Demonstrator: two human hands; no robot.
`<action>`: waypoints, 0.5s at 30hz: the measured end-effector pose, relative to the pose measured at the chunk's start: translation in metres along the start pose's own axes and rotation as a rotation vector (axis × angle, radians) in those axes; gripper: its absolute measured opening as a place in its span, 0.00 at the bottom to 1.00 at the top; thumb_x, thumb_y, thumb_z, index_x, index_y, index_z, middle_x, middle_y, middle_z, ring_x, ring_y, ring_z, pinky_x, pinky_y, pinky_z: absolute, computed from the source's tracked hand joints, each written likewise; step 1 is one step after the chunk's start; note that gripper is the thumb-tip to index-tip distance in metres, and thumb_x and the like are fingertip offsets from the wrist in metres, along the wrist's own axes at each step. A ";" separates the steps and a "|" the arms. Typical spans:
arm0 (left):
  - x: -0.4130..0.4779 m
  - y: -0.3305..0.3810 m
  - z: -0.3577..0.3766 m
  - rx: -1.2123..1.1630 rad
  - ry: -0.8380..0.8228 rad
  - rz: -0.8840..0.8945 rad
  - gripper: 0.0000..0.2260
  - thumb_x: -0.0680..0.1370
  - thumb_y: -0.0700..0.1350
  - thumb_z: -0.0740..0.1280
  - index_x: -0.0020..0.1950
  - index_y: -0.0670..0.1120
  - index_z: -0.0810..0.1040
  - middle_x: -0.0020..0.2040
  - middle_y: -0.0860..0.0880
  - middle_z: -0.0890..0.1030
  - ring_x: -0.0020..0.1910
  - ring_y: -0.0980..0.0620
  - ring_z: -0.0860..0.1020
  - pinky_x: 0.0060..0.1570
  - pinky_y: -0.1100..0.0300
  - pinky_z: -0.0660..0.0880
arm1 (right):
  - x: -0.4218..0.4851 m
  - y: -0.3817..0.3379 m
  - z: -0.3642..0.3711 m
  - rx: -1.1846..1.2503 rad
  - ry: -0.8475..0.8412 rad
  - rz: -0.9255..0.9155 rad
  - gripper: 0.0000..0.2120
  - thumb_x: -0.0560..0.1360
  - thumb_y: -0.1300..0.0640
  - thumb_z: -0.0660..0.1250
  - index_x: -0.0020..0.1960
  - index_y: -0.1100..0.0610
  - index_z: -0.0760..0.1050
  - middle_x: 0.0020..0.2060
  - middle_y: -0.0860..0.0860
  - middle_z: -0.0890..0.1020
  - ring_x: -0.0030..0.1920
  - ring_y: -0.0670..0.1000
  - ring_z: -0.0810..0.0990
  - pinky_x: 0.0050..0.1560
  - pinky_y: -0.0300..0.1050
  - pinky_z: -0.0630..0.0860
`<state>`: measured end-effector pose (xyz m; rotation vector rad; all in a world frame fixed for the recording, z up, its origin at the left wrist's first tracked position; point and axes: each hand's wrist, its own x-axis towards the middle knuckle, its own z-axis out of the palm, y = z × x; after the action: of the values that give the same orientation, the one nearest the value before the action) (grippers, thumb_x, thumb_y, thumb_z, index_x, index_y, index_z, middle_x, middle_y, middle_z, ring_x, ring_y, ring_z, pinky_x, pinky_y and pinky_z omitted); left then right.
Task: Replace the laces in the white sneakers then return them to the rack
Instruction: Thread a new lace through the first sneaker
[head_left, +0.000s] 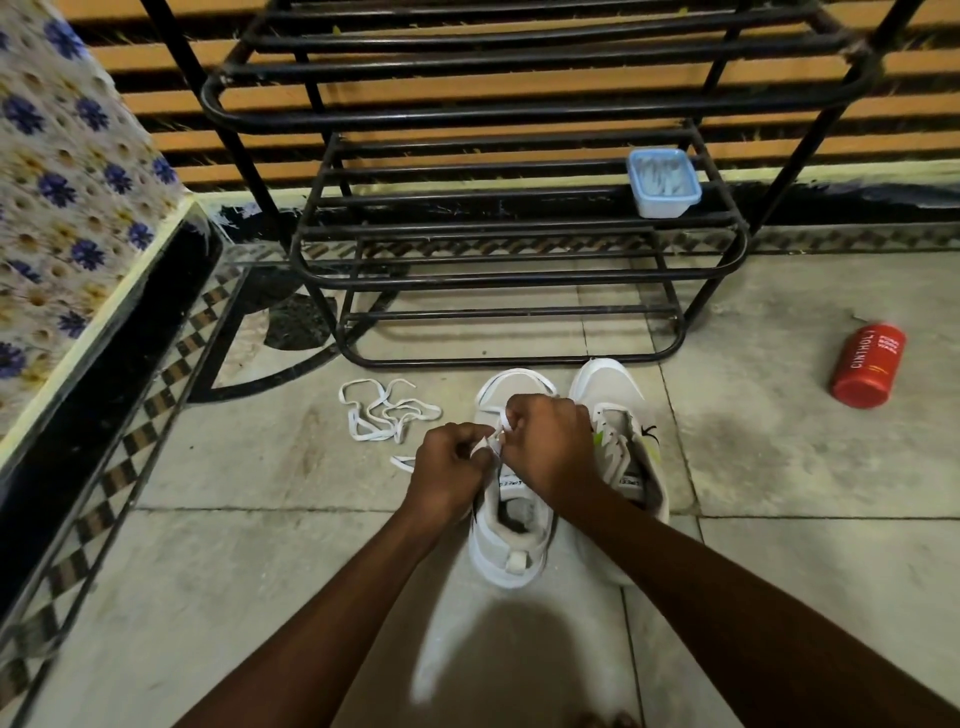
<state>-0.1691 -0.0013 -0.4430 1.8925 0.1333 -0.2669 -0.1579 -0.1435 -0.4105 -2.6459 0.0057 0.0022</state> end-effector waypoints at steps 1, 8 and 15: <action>0.000 -0.001 0.001 0.008 0.008 0.007 0.15 0.70 0.47 0.66 0.53 0.49 0.87 0.45 0.49 0.88 0.46 0.46 0.86 0.52 0.49 0.82 | 0.000 -0.001 0.000 -0.056 0.007 -0.041 0.06 0.67 0.55 0.70 0.39 0.49 0.73 0.36 0.50 0.82 0.46 0.59 0.81 0.51 0.48 0.74; 0.004 -0.004 0.003 -0.162 0.004 -0.018 0.14 0.77 0.33 0.68 0.45 0.51 0.87 0.39 0.50 0.87 0.36 0.56 0.83 0.37 0.63 0.79 | 0.014 0.006 0.001 0.388 -0.009 0.369 0.07 0.65 0.60 0.76 0.40 0.56 0.79 0.38 0.50 0.84 0.46 0.55 0.83 0.50 0.46 0.80; 0.007 -0.012 0.006 -0.139 0.003 -0.007 0.12 0.76 0.37 0.69 0.47 0.52 0.88 0.39 0.52 0.87 0.33 0.58 0.80 0.34 0.62 0.75 | 0.013 -0.004 0.000 -0.213 -0.008 -0.171 0.06 0.67 0.54 0.69 0.44 0.50 0.77 0.39 0.51 0.83 0.49 0.58 0.81 0.52 0.49 0.68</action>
<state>-0.1658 -0.0034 -0.4581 1.7550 0.1573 -0.2530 -0.1453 -0.1399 -0.4089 -2.8502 -0.2358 -0.0462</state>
